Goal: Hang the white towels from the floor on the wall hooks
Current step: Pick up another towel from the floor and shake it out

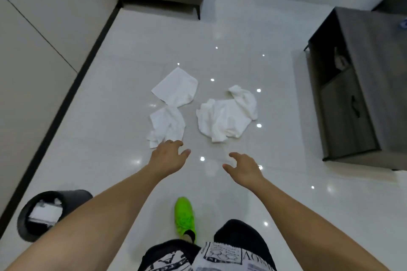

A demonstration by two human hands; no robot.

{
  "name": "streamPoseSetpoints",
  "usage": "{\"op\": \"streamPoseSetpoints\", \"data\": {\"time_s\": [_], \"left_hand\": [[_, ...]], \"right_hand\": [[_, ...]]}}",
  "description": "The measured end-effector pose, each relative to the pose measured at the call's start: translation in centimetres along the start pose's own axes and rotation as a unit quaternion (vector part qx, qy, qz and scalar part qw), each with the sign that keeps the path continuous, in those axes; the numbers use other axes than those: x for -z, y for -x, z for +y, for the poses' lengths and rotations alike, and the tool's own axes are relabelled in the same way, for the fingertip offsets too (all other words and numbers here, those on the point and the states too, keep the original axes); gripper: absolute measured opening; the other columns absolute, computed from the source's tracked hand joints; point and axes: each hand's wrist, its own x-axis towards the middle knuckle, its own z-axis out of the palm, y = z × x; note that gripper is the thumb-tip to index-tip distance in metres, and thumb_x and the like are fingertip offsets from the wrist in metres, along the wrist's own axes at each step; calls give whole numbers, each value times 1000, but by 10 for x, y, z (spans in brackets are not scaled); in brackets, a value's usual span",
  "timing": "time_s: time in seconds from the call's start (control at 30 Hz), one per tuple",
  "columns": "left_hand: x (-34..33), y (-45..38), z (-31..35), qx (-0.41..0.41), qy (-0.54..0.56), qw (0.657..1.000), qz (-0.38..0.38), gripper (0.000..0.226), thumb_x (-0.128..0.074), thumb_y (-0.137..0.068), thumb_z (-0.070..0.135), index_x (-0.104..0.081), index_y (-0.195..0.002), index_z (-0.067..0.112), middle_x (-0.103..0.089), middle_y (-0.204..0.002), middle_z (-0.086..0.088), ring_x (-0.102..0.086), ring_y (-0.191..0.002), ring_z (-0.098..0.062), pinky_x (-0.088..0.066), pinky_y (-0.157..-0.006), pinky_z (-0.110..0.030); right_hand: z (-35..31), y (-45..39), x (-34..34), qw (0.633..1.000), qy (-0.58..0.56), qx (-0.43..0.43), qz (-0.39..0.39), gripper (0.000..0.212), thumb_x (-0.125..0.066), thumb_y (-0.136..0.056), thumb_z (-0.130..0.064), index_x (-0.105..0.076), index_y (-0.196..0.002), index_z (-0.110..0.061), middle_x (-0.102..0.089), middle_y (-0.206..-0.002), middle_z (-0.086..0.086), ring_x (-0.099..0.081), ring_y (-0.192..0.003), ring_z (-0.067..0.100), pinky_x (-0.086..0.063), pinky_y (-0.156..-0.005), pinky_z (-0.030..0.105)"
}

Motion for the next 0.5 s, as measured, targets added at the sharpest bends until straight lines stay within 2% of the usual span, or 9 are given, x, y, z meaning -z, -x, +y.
{"op": "streamPoseSetpoints", "data": {"time_s": [0.17,0.33,0.5], "left_hand": [[7,-78,6,3,-7,999,-46,57,-46,-93,57,-51,-137,21,-51,-140,-8,-45,-130,-29,-38,-106,-42],[11,-161,24,22,-5,997,-72,56,-46,-94,55,-50,-138,20,-50,-141,-9,-43,-131,-28,-35,-107,-39],[3,-261,50,36,-7,993,-109,54,-48,-95,52,-50,-138,19,-50,-140,-9,-43,-131,-26,-35,-105,-37]], "right_hand": [[7,-61,16,997,-38,-62,-17,59,-58,-93,-48,-47,-144,-20,-55,-139,8,-53,-126,25,-43,-101,34],[16,-140,30,993,-66,-87,-41,57,-61,-91,-45,-51,-141,-19,-61,-131,8,-56,-121,23,-44,-91,30],[28,-249,45,983,-123,-121,-62,53,-62,-92,-40,-54,-138,-15,-62,-130,11,-55,-122,23,-42,-92,27]]}}
